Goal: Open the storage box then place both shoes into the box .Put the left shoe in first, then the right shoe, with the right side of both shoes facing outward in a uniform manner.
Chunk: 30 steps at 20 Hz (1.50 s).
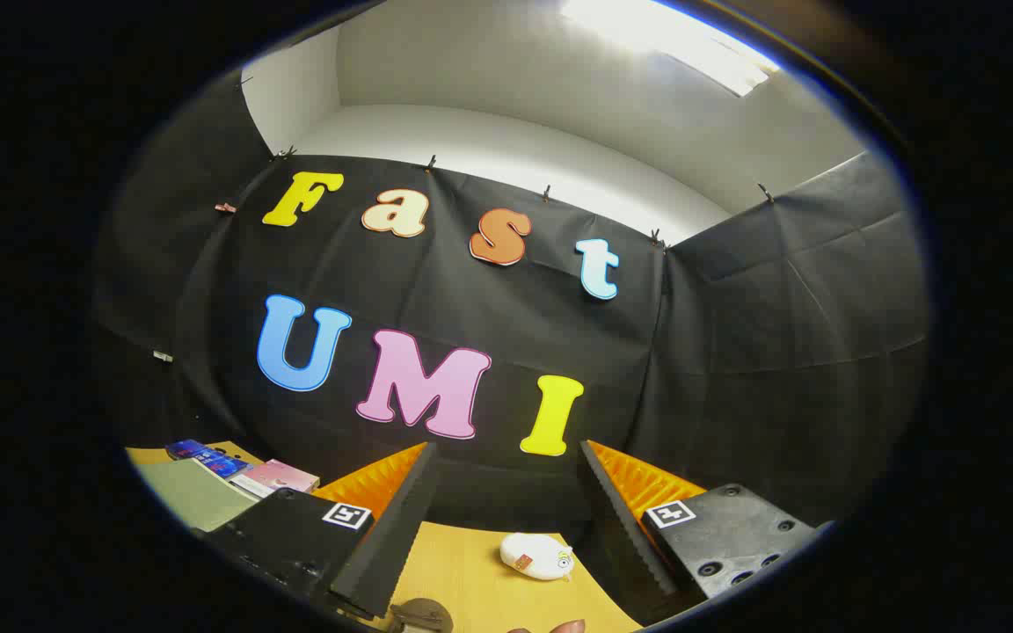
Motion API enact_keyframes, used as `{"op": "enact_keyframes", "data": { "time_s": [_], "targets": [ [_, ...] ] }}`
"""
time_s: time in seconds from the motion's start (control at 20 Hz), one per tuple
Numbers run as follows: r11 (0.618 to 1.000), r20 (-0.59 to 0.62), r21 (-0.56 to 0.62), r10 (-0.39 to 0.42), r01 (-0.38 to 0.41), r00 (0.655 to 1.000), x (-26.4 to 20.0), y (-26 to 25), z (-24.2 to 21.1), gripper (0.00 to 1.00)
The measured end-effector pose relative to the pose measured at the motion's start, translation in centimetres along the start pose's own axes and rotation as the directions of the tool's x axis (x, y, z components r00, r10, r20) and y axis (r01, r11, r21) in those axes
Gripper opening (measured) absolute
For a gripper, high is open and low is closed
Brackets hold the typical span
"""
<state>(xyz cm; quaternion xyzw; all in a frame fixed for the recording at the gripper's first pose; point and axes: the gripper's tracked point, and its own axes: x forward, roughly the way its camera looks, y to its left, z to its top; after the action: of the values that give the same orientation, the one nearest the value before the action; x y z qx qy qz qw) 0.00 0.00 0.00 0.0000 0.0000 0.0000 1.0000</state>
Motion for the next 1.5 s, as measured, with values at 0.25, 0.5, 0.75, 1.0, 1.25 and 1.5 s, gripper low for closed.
{"op": "enact_keyframes", "data": {
  "time_s": [0.25,0.5,0.75,1.0,1.25,1.5],
  "targets": [
    [1.000,-0.003,-0.008,-0.011,0.011,1.000,0.1,-1.2,-0.2,0.97],
    [1.000,-0.021,0.008,-0.021,0.021,1.000,0.1,-1.5,-0.9,0.97],
    [1.000,-0.032,-0.001,-0.012,0.012,0.999,0.0,-1.2,-1.4,0.97],
    [0.985,-0.048,0.050,0.166,-0.164,0.985,0.0,3.3,-1.5,0.98],
    [0.567,-0.162,0.574,0.786,-0.591,0.597,-5.1,19.8,-7.4,0.98],
    [0.281,-0.110,0.868,0.913,-0.410,0.392,-6.6,27.0,-13.4,0.96]
  ]
}}
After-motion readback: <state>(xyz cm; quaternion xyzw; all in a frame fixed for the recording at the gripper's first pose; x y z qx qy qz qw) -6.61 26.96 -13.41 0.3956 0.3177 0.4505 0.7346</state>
